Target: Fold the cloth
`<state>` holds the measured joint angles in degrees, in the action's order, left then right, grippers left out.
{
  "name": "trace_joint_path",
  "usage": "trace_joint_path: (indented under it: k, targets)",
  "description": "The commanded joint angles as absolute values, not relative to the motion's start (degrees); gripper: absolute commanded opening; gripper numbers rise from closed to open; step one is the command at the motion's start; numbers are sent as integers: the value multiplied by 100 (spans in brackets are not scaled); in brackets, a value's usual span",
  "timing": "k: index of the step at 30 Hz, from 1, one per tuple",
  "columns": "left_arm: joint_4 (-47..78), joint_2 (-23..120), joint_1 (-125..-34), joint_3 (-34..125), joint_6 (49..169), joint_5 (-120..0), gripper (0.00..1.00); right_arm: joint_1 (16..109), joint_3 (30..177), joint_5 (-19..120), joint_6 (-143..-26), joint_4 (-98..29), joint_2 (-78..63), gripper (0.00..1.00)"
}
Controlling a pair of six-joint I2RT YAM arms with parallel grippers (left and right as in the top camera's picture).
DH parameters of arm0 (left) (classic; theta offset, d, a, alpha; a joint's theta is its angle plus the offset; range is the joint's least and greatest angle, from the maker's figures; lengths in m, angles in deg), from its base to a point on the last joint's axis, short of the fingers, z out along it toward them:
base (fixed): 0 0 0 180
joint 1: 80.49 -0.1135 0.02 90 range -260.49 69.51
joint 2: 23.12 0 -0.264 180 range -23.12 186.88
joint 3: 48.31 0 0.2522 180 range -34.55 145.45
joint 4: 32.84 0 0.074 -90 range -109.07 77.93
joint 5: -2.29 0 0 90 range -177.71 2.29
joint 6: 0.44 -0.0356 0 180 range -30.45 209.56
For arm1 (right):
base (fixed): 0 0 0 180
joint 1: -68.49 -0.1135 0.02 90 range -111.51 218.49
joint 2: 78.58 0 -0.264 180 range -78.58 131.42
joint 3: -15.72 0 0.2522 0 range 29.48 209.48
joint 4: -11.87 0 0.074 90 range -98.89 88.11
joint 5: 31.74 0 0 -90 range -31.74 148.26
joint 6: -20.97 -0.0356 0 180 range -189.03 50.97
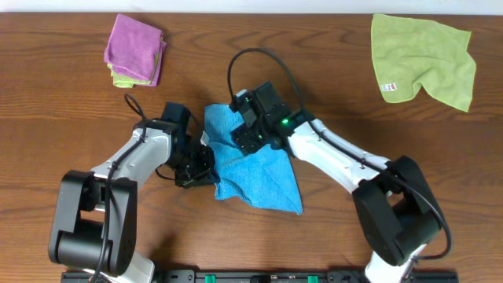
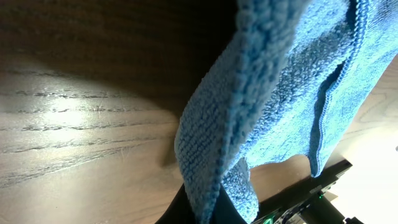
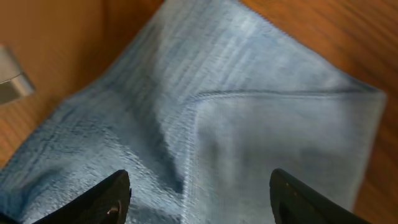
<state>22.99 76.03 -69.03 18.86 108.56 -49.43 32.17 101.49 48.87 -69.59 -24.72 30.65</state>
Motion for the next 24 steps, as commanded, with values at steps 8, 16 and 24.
trace_joint_path:
  k: [8, 16, 24]
  targets:
    - [2336, 7549, -6922, 1967, 10734, -5017, 6, 3091, 10260, 5019, -6996, -2227, 3572, 70]
    - [2360, 7549, -6922, 1967, 10734, -5019, 6, 3088, 10260, 5086, -7029, -2078, 3717, 63]
    - [2373, 7549, -6922, 1967, 10734, -5019, 6, 3071, 10260, 5099, -7070, -2039, 3854, 60]
